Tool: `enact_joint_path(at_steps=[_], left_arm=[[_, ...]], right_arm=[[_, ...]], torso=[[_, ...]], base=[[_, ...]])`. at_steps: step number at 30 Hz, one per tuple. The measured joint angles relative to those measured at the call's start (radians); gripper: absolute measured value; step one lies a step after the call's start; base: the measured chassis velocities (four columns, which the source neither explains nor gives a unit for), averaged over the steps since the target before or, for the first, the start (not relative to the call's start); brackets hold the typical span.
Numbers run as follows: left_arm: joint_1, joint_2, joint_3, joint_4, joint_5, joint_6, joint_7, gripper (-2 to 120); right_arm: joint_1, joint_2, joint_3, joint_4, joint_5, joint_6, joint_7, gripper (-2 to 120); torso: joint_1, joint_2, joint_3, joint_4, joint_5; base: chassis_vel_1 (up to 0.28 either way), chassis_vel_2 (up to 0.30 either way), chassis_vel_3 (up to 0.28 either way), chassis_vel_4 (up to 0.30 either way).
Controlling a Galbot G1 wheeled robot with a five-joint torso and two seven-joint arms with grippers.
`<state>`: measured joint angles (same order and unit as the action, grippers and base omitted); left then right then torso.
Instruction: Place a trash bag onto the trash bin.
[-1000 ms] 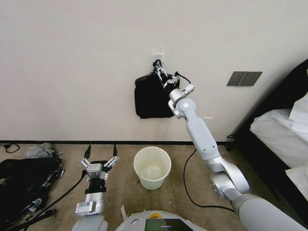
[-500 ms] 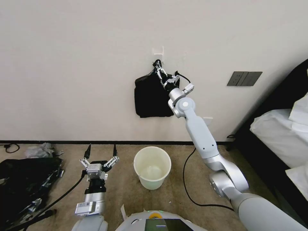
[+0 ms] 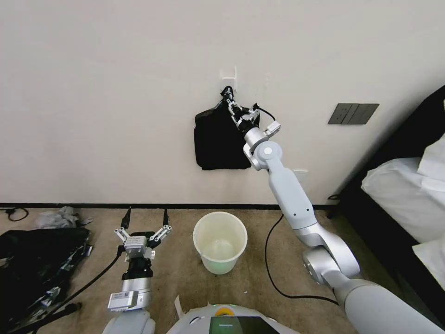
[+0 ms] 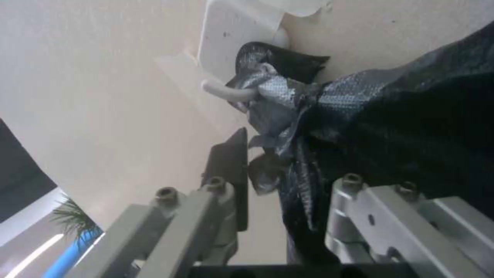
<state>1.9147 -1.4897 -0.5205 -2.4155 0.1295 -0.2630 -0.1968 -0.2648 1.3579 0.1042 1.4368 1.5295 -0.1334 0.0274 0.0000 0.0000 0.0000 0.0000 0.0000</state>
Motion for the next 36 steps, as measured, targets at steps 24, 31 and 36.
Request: enact_joint_path(at_steps=[24,31,36], left_arm=[[0.002,-0.001,0.004,-0.018,-0.001,0.003,0.001,100],[-0.003,0.002,0.010,-0.015,-0.001,0.004,0.001,100],[-0.005,0.003,0.014,-0.012,0.000,0.004,0.001,100]], right_arm=[[-0.080,-0.033,0.000,0.084,-0.065,0.003,0.000,0],[-0.166,-0.071,-0.005,0.209,-0.096,0.005,0.002,0],[-0.256,-0.100,-0.025,0.308,-0.139,0.009,0.004,0]], torso=[[0.000,0.000,0.000,0.0000,0.0001],[0.000,0.000,0.000,0.0000,0.0000],[0.000,0.000,0.000,0.0001,0.0000]], base=[[0.000,0.000,0.000,0.000],[0.000,0.000,0.000,0.000],[0.000,0.000,0.000,0.000]])
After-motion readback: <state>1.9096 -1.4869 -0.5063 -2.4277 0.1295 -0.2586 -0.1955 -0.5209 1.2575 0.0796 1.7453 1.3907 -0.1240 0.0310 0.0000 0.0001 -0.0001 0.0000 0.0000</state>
